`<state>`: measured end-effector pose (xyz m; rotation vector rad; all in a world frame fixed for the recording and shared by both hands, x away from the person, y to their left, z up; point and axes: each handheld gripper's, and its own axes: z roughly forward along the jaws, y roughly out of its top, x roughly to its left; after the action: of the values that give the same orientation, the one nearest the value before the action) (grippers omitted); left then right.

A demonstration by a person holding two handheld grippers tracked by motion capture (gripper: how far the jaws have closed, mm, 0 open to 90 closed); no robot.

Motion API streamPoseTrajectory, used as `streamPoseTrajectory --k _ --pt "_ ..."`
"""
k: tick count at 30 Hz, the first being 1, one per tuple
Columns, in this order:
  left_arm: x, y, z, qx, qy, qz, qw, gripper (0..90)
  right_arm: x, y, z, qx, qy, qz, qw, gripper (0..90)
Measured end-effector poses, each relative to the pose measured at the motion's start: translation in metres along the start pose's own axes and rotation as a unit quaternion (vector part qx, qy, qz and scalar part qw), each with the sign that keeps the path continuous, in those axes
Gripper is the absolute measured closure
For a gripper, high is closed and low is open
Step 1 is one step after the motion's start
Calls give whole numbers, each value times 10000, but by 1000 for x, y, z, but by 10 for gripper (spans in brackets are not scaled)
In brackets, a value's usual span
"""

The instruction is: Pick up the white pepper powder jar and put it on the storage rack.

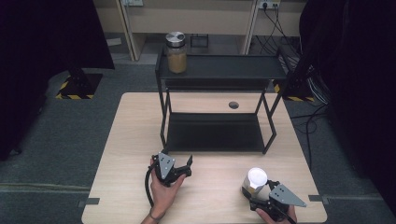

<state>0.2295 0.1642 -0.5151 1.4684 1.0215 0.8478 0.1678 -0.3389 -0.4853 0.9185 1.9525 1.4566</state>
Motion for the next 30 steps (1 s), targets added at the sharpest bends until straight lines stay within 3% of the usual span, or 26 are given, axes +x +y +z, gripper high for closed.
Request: streamPoseTrajectory --k 4,25,30 --pt "0 0 0 4 -6 2 10000 12 0 -1 0 -24 -24 -28 10000 305" --pt "1 0 0 9 -15 -9 10000 15 2 3 -1 30 -73 -61 10000 308" --pt "1 1 1 18 -28 -2 10000 15 2 6 -3 -112 -113 -75 9998 309"
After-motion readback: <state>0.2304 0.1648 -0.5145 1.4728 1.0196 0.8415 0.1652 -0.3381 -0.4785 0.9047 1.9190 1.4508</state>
